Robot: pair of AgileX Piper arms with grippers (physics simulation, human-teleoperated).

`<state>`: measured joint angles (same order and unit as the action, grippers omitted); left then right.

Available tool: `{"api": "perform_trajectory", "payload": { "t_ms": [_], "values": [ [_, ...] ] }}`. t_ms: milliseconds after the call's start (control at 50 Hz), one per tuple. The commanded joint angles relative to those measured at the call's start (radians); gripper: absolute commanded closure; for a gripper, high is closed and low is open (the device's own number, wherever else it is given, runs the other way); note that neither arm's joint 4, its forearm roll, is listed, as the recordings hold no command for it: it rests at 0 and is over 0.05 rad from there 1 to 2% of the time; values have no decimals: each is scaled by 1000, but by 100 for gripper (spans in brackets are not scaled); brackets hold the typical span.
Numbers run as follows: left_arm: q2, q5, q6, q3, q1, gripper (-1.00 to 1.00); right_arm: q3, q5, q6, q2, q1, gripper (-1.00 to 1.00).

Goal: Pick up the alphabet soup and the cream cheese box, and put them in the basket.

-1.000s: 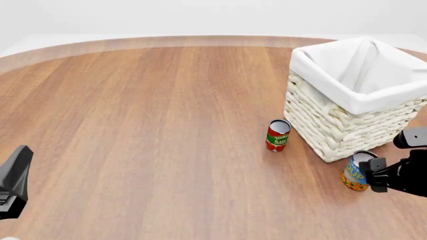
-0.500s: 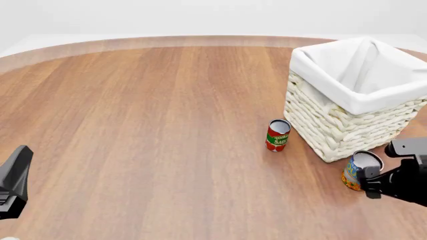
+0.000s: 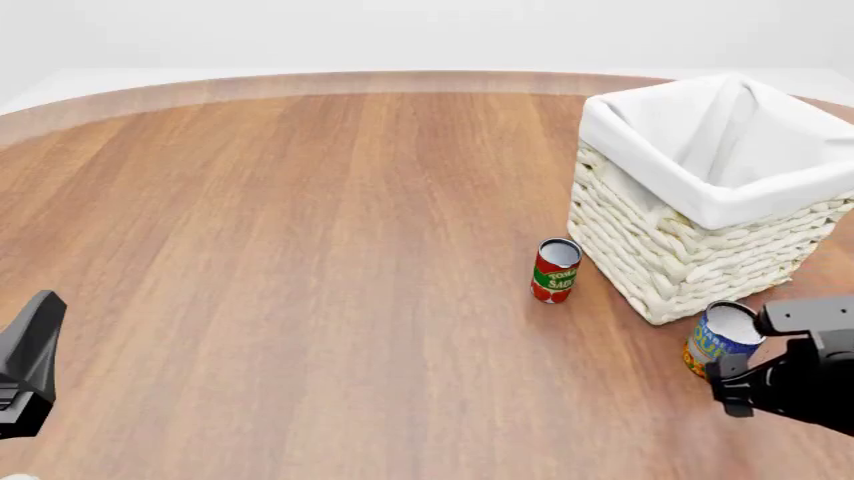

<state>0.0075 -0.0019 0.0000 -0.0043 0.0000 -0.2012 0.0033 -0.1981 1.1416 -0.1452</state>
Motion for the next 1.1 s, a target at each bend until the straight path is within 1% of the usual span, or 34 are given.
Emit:
{"api": "perform_trajectory", "payload": {
  "t_ms": [20,240,600,1100],
  "values": [
    [0,0,0,0,0,-100,1,-32,-10,43,-5,-100],
    [0,0,0,0,0,-100,-25,-37,-21,73,-10,-100],
    [0,0,0,0,0,-100,-54,-73,-36,145,-8,-100],
    [0,0,0,0,0,-100,-97,-72,-47,185,1,-100]
  ]
}}
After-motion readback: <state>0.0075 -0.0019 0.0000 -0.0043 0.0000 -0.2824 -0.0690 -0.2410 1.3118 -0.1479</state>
